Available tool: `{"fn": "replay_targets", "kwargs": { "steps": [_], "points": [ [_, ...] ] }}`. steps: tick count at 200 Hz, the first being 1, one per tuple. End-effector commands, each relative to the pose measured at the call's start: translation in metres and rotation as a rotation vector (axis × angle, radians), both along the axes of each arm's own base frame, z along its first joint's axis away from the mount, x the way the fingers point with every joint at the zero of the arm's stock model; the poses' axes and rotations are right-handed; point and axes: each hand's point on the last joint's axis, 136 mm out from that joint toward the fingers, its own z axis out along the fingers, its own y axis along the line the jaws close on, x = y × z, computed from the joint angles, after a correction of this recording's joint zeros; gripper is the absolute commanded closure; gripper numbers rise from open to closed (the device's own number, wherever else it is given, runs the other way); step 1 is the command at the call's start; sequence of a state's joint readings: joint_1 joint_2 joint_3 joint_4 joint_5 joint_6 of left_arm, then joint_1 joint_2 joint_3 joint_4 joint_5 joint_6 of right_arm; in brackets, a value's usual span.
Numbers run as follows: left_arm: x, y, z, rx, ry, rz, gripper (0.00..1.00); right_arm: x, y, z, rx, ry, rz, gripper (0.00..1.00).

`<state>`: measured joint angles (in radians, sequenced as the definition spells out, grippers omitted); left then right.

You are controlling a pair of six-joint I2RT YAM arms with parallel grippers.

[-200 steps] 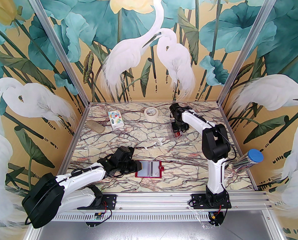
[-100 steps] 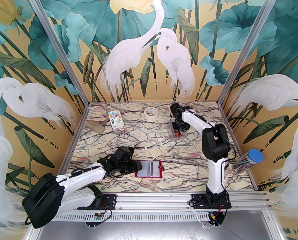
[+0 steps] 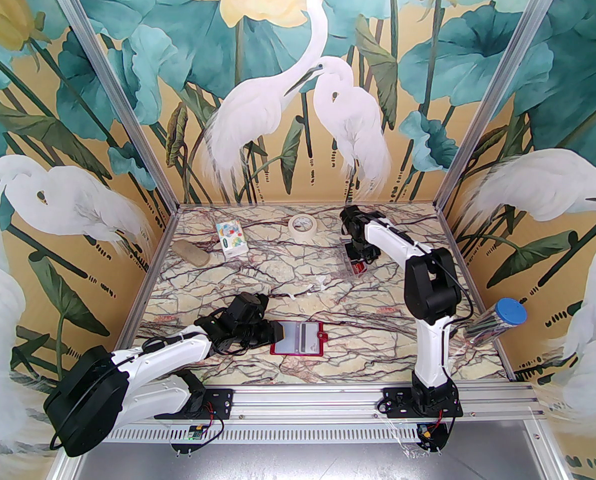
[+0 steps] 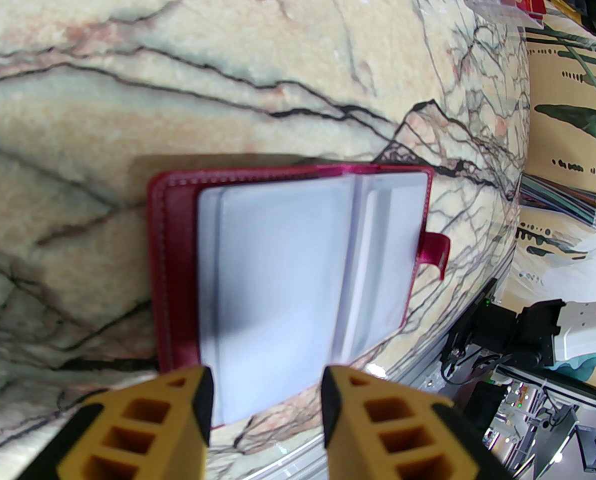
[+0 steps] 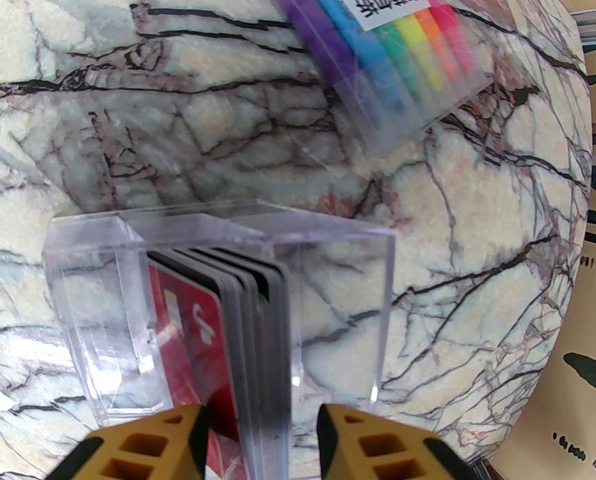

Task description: Put the credit cards into the card holder

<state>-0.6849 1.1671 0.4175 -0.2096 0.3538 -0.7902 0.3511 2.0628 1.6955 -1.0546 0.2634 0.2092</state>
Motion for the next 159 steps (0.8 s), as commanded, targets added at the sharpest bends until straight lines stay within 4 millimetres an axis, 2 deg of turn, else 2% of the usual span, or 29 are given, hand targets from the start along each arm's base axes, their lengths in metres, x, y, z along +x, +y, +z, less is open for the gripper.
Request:
{"fn": "replay_targets", "kwargs": {
  "steps": [1, 33, 67, 87, 95, 108, 119, 159],
  "points": [
    [0.004, -0.002, 0.002, -0.008, -0.011, -0.005, 0.59, 0.006, -0.007, 0.029, -0.009, -0.066, -0.029, 0.6],
    [0.004, -0.003, 0.002, -0.007, -0.01, -0.009, 0.59, 0.007, -0.007, 0.034, -0.006, -0.074, -0.03, 0.63],
    [0.005, -0.004, 0.003, -0.008, -0.011, -0.01, 0.59, 0.006, -0.006, 0.036, 0.005, -0.074, -0.027, 0.73],
    [0.004, -0.003, 0.002, -0.007, -0.008, -0.011, 0.59, 0.006, -0.005, 0.035, 0.012, -0.071, -0.028, 0.74],
    [0.004, -0.003, 0.001, -0.006, -0.006, -0.012, 0.59, 0.006, -0.003, 0.034, 0.02, -0.067, -0.026, 0.71],
    [0.004, -0.003, 0.001, -0.006, -0.007, -0.012, 0.59, 0.005, 0.002, 0.033, 0.046, -0.06, -0.016, 0.58],
    [0.005, -0.003, 0.002, -0.007, -0.009, -0.009, 0.59, 0.005, 0.005, 0.031, 0.064, -0.053, -0.008, 0.53],
    [0.005, -0.004, 0.003, -0.008, -0.011, -0.014, 0.59, 0.007, 0.004, 0.014, 0.041, -0.019, -0.009, 0.48]
  ]
}}
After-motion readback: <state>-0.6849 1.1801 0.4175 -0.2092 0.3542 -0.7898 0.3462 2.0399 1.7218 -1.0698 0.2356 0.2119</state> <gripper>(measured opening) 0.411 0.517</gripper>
